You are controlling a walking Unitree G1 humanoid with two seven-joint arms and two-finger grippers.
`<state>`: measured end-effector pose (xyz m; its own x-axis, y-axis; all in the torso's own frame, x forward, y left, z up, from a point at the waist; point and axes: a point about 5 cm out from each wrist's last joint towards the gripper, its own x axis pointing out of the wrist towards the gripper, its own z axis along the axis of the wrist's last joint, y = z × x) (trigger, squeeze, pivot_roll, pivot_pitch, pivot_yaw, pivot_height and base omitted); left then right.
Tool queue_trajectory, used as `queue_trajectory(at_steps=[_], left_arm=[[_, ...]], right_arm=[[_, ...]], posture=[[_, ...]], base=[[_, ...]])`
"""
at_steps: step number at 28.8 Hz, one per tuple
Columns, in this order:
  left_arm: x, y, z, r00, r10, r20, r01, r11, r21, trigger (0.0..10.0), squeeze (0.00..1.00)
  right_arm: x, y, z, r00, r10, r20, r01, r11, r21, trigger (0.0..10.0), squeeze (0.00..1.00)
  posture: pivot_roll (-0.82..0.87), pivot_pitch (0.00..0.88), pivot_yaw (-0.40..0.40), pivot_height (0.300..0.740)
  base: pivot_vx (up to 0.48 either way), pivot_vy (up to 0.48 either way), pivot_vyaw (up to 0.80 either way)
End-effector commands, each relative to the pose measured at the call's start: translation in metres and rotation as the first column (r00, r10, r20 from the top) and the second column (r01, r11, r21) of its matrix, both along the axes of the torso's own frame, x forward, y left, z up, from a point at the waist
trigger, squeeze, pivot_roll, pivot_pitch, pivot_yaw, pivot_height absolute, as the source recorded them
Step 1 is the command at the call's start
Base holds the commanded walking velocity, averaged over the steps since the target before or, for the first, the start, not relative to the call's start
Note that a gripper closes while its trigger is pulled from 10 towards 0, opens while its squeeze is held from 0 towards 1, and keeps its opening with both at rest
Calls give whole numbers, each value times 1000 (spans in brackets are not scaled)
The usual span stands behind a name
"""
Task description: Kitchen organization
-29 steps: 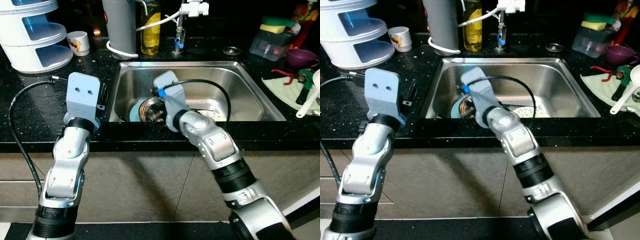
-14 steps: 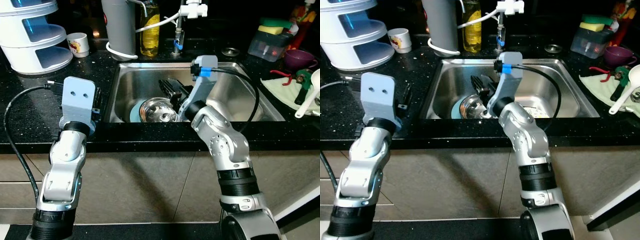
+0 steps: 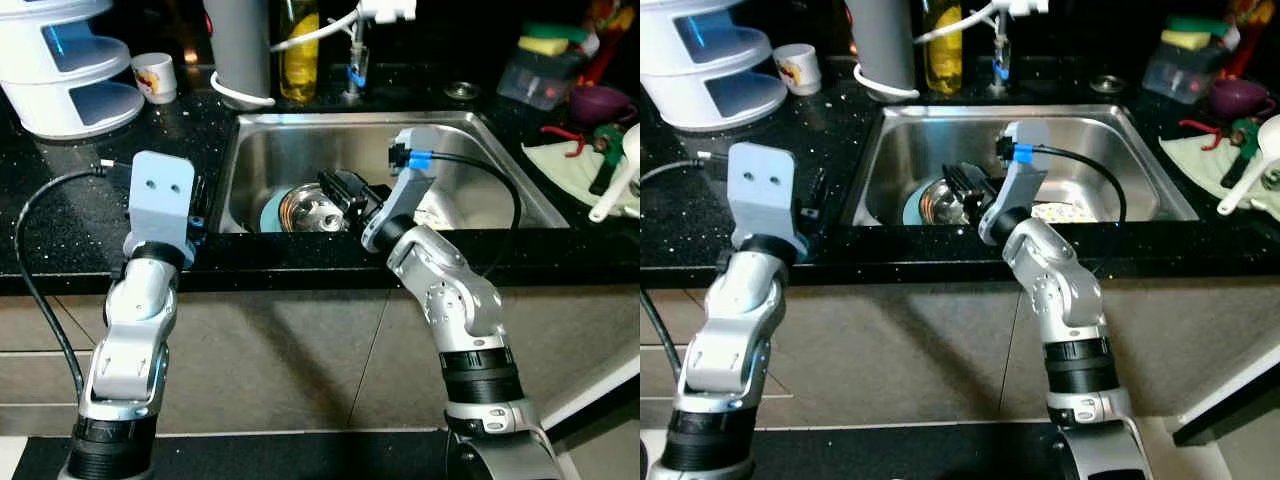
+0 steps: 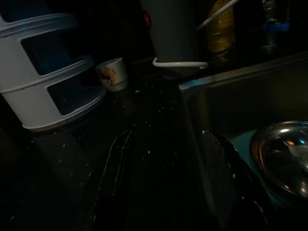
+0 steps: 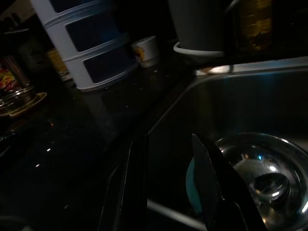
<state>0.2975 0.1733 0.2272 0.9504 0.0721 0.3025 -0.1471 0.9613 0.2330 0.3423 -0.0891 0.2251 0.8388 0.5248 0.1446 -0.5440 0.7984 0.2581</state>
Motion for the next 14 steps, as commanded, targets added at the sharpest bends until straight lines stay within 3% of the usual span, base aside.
queue_trajectory(at_steps=[1,9,11,14], left_arm=[[-2,-1,-1,1000,-4,-9,4,1000,3,10000,0],[-2,-2,-2,1000,-10,-12,10,1000,3,10000,0],[-2,-5,-2,999,-35,-11,35,999,6,10000,0],[-4,-9,-3,998,-63,-9,63,998,-8,10000,0]], right_arm=[[-3,-1,-1,1000,9,9,-9,1000,5,10000,0],[-3,-2,-2,1000,19,14,-18,1000,-12,10000,0],[-5,-1,-2,999,37,22,-36,999,-36,10000,0],[-8,2,-3,997,69,33,-67,995,-71,10000,0]], posture=[[33,0,-28,740],[34,0,-28,740],[34,0,-29,740],[32,0,-29,740]], base=[[-341,0,0],[-344,0,0],[0,0,0],[0,0,781]])
